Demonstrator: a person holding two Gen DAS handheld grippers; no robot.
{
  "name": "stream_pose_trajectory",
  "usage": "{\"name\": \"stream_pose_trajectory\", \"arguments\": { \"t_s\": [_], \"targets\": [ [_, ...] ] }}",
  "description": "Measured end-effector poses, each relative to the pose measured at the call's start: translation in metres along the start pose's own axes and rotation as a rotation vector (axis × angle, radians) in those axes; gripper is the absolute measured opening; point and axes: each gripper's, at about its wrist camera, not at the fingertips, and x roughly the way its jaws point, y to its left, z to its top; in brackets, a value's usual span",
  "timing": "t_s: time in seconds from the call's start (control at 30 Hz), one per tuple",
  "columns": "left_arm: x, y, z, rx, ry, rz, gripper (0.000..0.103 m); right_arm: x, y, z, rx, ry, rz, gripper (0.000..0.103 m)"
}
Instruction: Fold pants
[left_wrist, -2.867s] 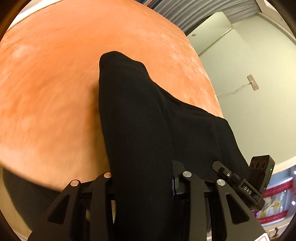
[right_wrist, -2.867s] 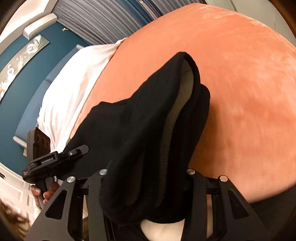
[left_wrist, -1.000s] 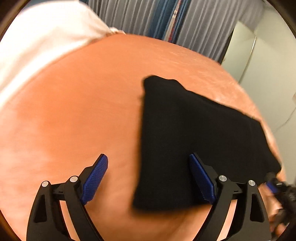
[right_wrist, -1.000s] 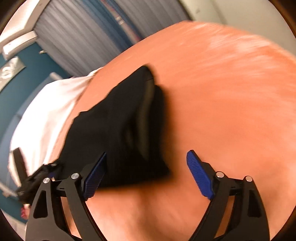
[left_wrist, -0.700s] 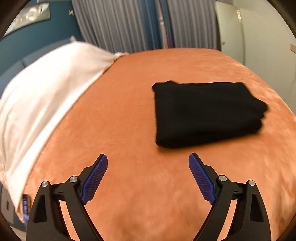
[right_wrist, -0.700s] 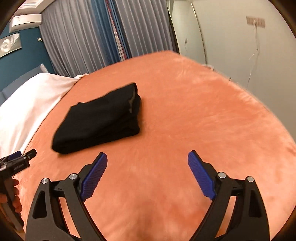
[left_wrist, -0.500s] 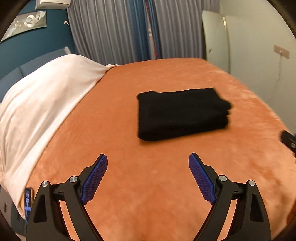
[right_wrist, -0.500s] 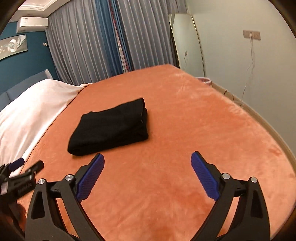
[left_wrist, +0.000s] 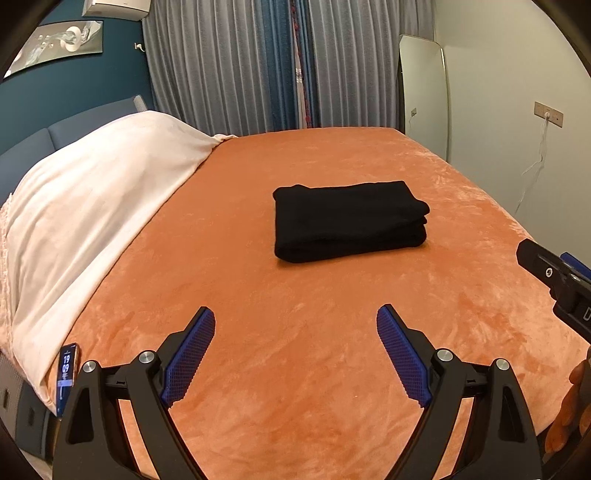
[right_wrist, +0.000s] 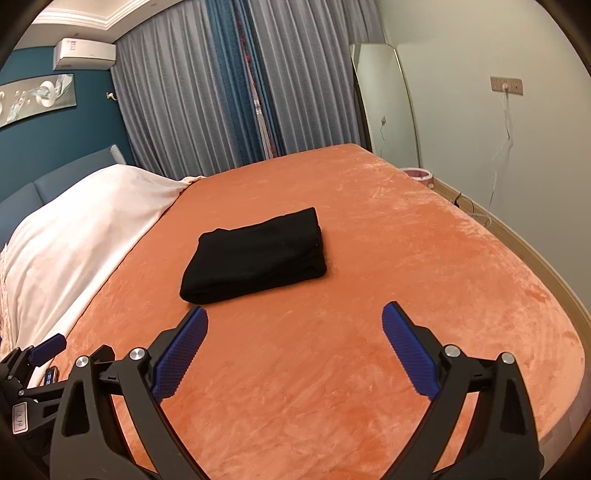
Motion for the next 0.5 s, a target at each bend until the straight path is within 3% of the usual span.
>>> {"name": "stream_pose_trajectory", "arguments": {
  "t_s": [0.5],
  "targets": [
    [-0.013,0.037,-0.009,-0.040,-0.003,0.043,0.087,-0.020,0.048,-0.002,-0.114,-0.053,-0.037,0.094]
  ]
}}
